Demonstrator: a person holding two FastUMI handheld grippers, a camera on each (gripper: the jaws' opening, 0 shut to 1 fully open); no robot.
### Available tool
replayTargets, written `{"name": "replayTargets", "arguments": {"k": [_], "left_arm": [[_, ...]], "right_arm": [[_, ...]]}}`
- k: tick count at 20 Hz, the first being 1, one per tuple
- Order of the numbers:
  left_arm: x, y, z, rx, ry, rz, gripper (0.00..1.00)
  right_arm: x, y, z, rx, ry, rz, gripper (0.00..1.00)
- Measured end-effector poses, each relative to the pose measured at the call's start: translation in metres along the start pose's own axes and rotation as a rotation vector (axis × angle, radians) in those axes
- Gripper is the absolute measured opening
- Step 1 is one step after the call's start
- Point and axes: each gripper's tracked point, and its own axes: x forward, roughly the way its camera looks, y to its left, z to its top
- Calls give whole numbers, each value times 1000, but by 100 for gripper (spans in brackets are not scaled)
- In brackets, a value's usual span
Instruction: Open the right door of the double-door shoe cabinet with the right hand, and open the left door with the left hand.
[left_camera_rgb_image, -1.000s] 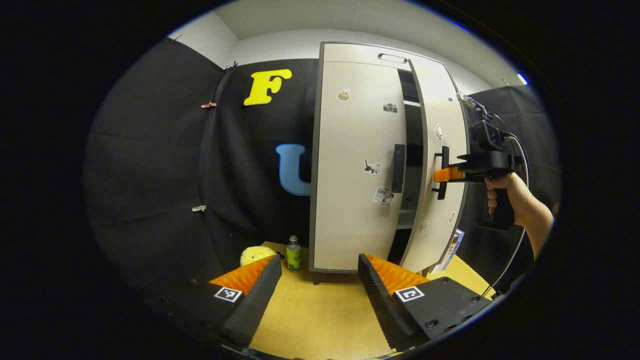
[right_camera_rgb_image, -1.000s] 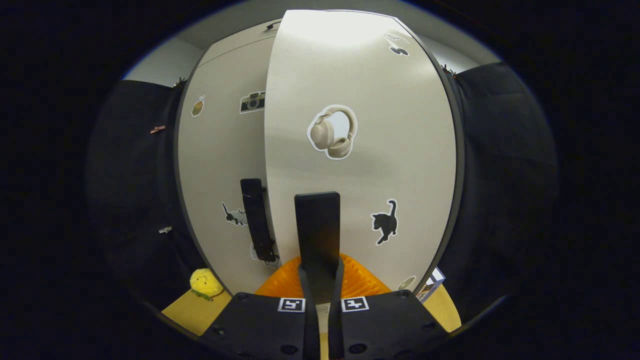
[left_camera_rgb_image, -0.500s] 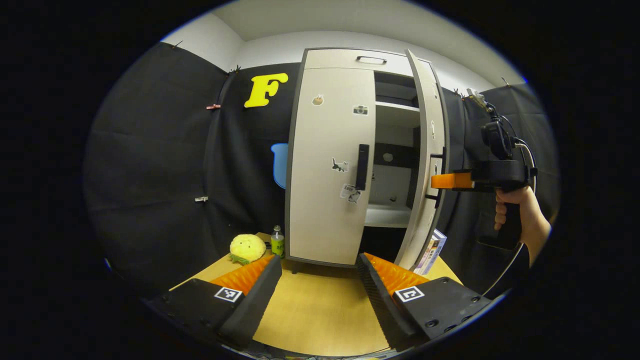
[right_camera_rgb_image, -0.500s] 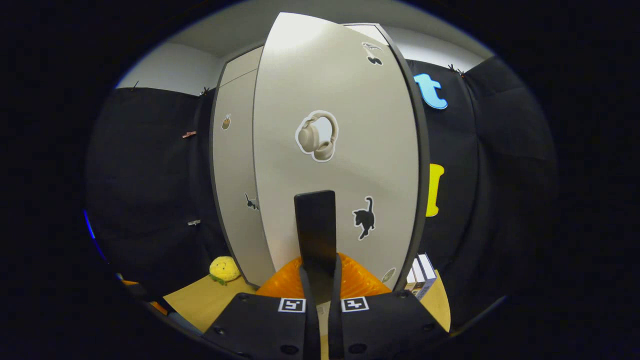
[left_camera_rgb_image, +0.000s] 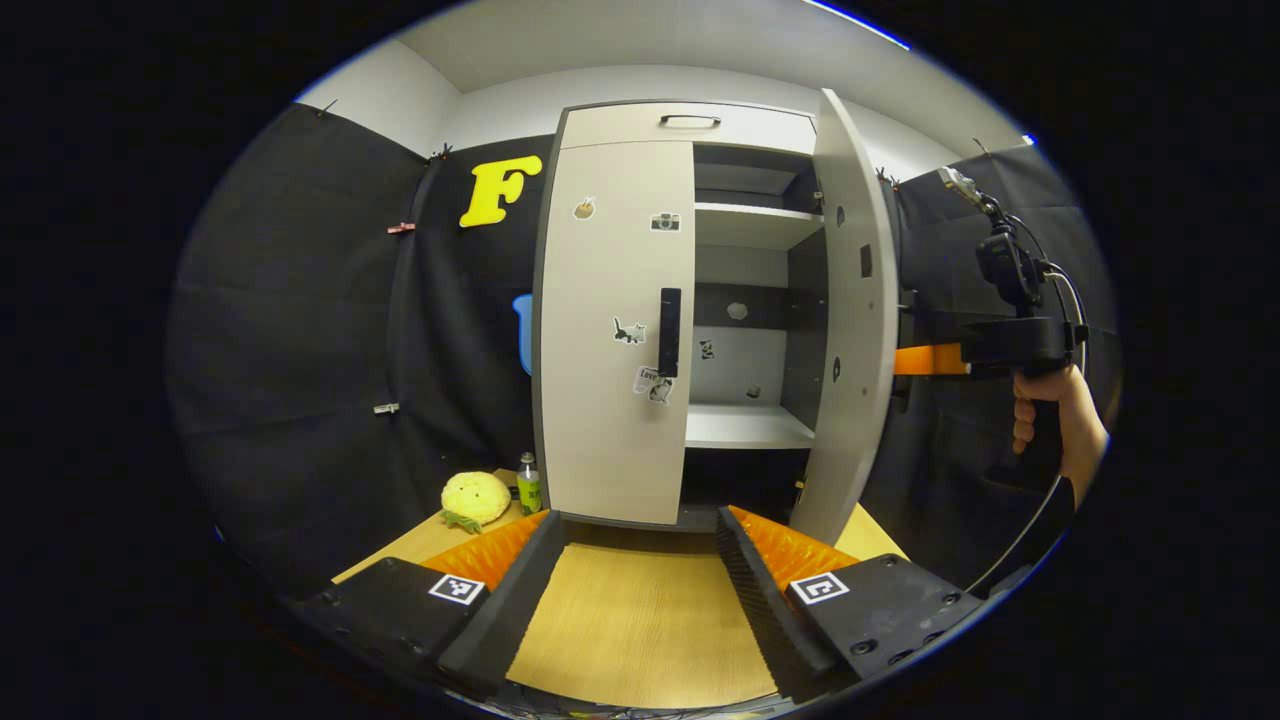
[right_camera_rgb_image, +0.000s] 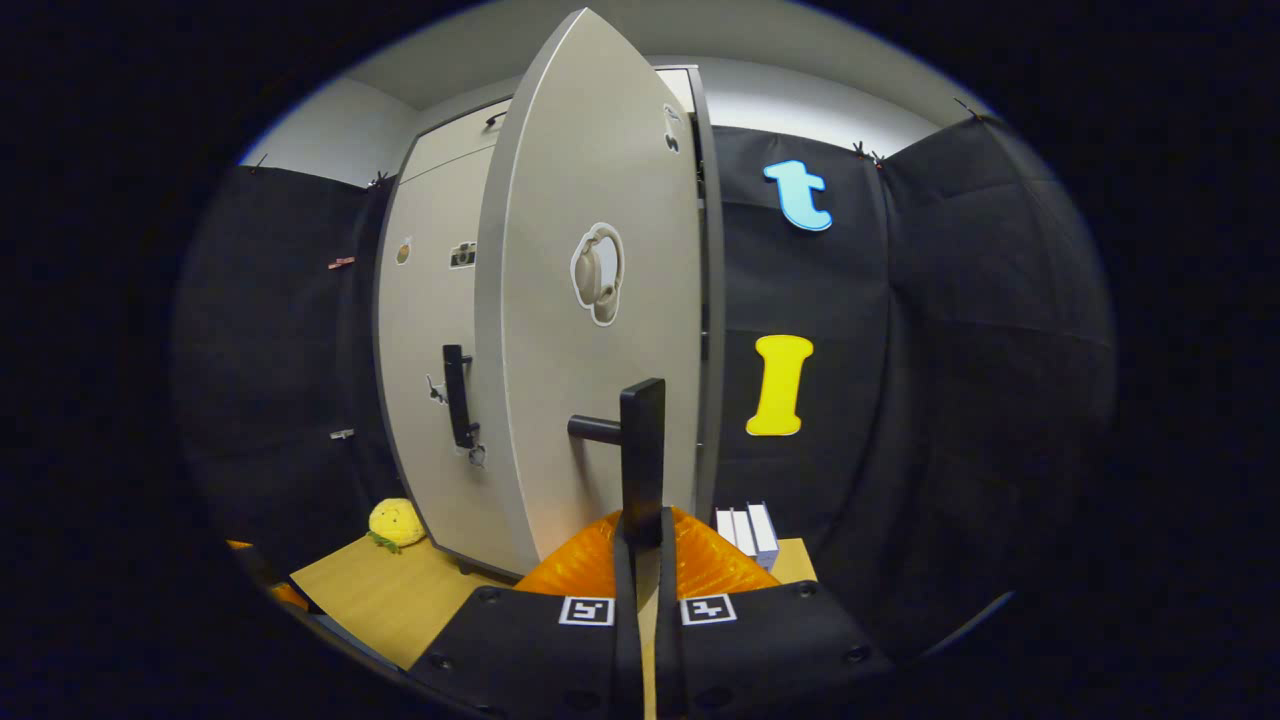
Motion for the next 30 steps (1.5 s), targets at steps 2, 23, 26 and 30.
{"name": "replayTargets", "arguments": {"k": [2, 23, 26, 30], "left_arm": [[3, -3, 0, 7, 3, -15, 95], [95, 33, 39, 12, -12, -97, 95], [120, 37, 56, 20, -31, -96, 95], [155, 42, 78, 25, -53, -93, 95]], "right_arm": [[0, -32, -1, 17, 4, -69, 9], [-63, -19, -21, 31, -14, -119, 7], [-84, -10, -27, 41, -34, -127, 24], [-100, 5, -39, 24, -54, -125, 51]]}}
